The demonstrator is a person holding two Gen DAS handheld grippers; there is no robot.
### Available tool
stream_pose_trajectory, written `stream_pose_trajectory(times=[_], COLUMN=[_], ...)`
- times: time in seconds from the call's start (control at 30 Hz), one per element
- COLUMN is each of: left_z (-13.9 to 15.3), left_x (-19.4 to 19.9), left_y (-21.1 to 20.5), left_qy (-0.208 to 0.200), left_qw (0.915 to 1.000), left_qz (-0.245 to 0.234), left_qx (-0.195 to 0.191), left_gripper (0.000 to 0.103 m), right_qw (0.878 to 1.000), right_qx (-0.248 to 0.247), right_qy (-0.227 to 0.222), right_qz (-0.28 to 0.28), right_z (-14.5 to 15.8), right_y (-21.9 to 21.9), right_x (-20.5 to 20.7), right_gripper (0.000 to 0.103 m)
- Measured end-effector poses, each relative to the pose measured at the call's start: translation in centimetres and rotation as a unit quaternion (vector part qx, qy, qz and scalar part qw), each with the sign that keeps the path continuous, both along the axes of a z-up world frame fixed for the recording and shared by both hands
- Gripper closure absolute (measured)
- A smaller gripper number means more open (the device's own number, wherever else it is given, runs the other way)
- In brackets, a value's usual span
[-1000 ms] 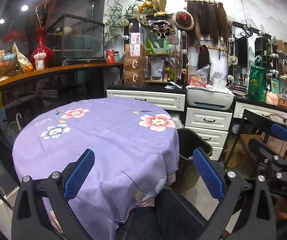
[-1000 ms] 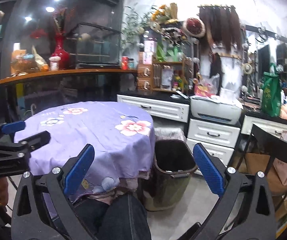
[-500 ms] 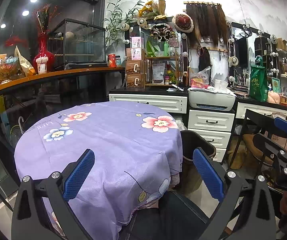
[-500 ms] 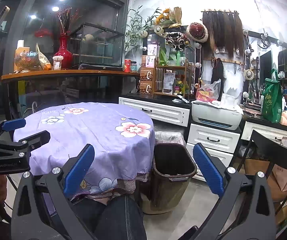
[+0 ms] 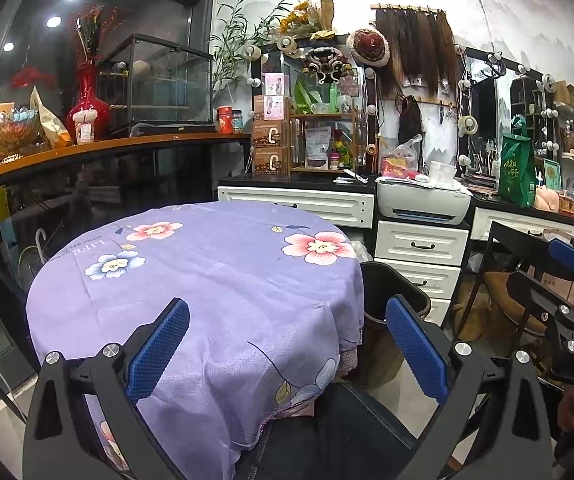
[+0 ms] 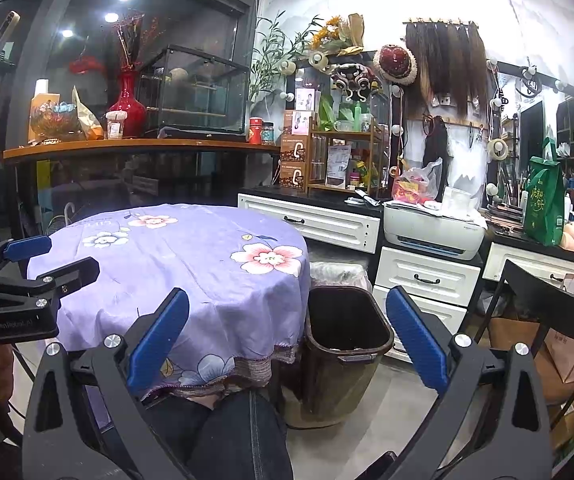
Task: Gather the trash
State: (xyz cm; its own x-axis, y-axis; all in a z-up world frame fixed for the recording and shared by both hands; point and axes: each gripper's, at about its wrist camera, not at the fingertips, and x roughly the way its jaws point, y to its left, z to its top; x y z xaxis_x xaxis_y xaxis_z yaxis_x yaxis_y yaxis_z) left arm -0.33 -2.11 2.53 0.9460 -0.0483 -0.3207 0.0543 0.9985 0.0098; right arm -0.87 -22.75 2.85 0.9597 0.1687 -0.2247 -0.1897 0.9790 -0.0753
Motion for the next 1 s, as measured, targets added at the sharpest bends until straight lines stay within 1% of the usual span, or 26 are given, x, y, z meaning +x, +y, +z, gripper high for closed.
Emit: stream_pose_trajectory(times=[1.0], left_z=[0.61], left_x=[-0.33], left_y=[-0.25], left_qy=[-0.003], left_qw=[1.0000], left_qz=[0.002], left_qx=[-0.002], left_gripper=[0.005], right_qw=[1.000], right_qx=[0.001], right_qy=[0.005], right_qz=[0.005], right_z=[-0.59], right_y=[0.46], right_x=[-0.03], right_gripper=[0.006])
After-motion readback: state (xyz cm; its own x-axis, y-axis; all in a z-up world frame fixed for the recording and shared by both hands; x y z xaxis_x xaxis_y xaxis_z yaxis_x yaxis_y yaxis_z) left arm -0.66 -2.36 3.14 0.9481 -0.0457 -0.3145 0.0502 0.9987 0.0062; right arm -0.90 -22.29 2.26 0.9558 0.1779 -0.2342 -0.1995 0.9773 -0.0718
